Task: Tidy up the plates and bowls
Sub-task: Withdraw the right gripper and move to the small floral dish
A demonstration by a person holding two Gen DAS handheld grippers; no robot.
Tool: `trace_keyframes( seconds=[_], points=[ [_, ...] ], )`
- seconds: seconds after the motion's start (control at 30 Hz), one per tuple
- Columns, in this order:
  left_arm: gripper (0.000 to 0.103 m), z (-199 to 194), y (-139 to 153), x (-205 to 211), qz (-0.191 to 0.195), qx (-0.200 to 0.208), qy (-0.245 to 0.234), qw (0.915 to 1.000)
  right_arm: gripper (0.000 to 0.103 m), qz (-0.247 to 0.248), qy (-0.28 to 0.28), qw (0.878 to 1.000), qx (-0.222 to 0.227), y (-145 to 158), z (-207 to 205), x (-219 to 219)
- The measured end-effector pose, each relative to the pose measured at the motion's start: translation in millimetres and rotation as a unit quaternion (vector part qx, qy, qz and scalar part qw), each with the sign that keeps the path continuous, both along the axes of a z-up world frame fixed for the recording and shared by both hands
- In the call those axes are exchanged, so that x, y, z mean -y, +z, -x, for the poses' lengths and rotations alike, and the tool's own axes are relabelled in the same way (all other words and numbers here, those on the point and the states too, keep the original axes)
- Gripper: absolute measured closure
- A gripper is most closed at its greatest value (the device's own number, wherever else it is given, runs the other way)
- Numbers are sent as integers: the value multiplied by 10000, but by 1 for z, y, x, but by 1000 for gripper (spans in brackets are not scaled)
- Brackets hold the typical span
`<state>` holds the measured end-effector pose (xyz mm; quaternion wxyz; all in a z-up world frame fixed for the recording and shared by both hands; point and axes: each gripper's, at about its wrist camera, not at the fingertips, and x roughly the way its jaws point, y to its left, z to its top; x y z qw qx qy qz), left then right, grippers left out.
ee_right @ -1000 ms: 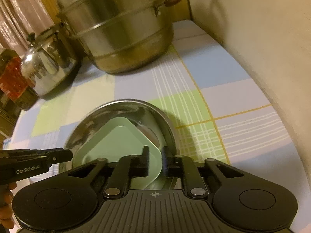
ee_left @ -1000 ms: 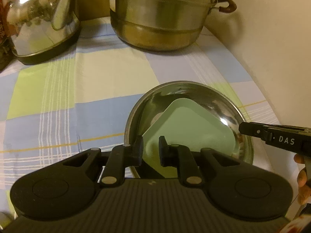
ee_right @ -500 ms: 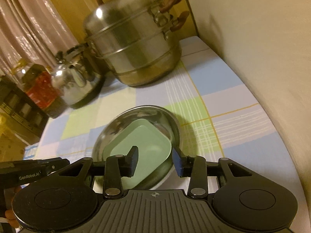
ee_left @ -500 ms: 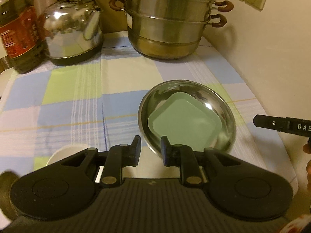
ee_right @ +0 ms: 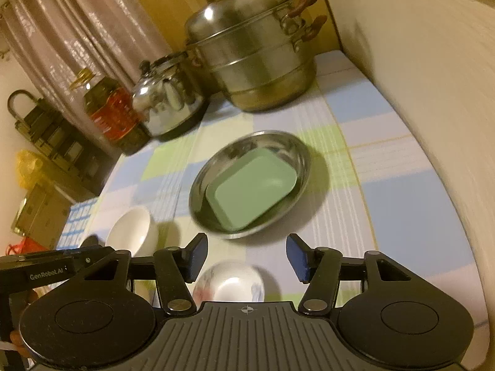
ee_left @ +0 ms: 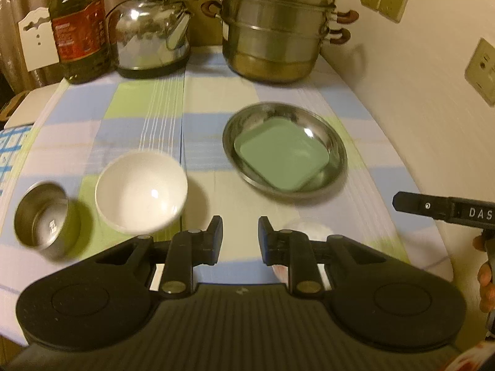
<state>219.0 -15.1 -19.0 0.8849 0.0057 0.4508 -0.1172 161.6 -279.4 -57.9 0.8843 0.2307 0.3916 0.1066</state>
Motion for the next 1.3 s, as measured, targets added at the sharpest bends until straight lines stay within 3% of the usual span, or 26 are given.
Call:
trace_keyframes(
  seconds=[0.3,0.77,1.3],
  points=[
    [81,40,-12,-9,-58,-249,-101,9996,45,83,81,9998,-154,-4,38,-13],
    [81,89,-14,-58,-202,-418,-140,9988,41,110,102,9989,-448,-5,79,-61],
    [81,115,-11,-96,-239,-410,-157,9987,40,233,64,9979,-601,-3,101,-108]
  ],
)
